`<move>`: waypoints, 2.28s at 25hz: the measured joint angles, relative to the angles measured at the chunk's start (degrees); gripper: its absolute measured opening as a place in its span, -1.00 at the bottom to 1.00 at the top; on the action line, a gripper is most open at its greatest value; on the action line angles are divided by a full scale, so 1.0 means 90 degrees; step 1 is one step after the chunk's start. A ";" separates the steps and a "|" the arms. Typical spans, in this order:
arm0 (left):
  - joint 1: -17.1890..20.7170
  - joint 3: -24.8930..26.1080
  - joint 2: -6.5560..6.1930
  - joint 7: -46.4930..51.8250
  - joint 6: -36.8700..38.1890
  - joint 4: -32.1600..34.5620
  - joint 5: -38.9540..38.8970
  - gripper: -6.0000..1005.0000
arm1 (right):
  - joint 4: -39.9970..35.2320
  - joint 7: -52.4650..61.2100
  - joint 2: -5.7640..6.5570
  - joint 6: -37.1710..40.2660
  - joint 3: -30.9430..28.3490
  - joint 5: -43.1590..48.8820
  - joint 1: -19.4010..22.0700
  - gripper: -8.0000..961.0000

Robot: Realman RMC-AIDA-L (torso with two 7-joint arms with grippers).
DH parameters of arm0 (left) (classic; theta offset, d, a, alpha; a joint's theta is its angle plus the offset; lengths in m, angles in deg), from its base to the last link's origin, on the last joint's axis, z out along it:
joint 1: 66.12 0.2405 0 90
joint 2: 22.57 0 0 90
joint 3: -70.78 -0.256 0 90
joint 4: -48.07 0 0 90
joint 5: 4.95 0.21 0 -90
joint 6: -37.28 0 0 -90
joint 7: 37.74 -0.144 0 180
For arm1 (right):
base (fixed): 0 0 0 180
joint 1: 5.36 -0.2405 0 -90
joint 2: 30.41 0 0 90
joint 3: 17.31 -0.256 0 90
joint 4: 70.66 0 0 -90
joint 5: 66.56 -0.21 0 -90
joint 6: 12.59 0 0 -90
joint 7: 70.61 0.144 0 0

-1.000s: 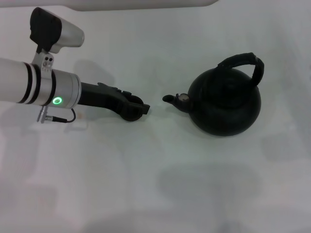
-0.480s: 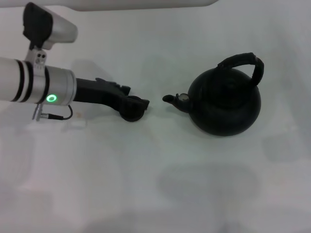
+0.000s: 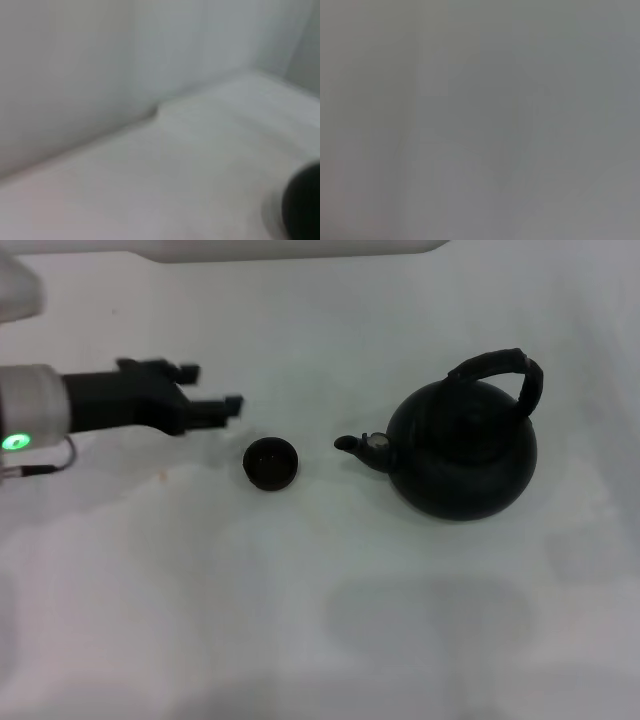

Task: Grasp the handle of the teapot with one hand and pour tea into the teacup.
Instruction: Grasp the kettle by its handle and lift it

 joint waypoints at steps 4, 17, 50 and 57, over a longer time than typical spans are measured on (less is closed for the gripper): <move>0.0758 0.0523 -0.0001 -0.2237 -0.0170 0.0247 -0.2221 0.57 | 0.0479 0.0067 0.0066 -0.0124 0.0396 0.0011 0.0424 0.61; 0.0875 0.1389 -0.0015 -0.7639 -0.1725 0.3708 -0.6085 0.56 | 0.4727 0.3197 -0.0074 0.1780 0.1851 0.2290 0.2338 0.61; 0.0836 0.1569 -0.0012 -0.7997 -0.1723 0.4300 -0.6277 0.55 | 0.8283 0.5837 0.0005 0.5775 0.5918 0.4022 0.3330 0.60; 0.0836 0.1569 -0.0012 -0.8001 -0.1679 0.4300 -0.6280 0.55 | 0.8276 0.6020 -0.0001 0.5832 0.5992 0.3982 0.3085 0.60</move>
